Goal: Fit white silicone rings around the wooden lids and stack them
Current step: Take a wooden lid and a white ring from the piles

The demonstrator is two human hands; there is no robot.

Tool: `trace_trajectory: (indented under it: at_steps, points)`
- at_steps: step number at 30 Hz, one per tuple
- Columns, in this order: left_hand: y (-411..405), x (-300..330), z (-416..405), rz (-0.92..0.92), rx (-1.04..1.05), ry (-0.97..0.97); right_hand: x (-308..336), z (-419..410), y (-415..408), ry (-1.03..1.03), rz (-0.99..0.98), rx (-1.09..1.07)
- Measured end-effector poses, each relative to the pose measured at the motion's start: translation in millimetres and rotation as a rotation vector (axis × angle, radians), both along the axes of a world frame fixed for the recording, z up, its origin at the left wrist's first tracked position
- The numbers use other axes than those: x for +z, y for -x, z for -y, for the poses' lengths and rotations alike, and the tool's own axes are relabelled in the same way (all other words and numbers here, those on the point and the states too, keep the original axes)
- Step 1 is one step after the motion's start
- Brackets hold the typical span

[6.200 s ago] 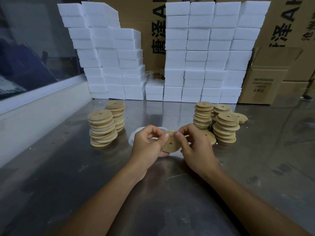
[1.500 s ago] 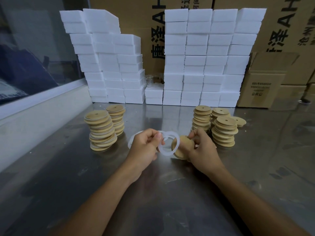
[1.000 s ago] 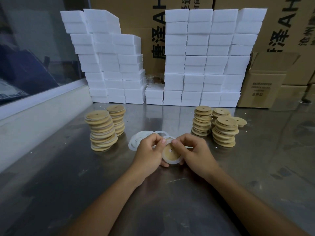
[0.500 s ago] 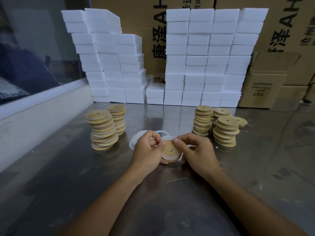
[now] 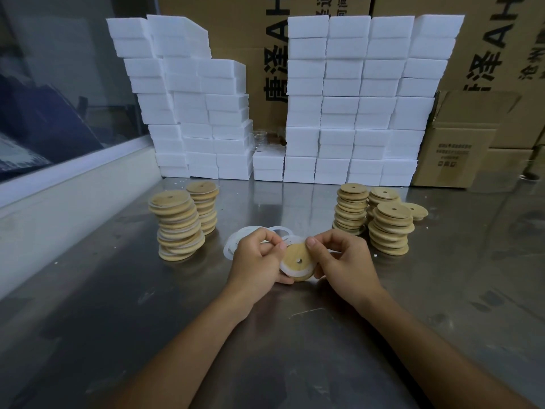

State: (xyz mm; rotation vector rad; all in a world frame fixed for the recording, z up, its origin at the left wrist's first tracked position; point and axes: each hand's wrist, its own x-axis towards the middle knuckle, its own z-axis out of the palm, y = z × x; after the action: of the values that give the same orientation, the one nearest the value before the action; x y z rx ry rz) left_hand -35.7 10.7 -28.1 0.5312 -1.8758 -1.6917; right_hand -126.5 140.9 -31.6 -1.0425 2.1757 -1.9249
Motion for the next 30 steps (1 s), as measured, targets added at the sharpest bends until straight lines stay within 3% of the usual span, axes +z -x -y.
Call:
trace_trajectory:
  at_steps: [14,21,30]
  points:
    - [-1.7,2.7,1.3,0.001,0.012,-0.064,4.1,1.1,-2.9,0.015,0.156,0.045]
    - [-2.4,3.3,0.4,-0.014,0.032,-0.062,5.6,-1.0,-1.4,0.064,0.329,0.081]
    - [-5.0,6.6,3.3,-0.008,0.040,-0.137,8.5,-2.3,-2.2,0.018,0.337,0.106]
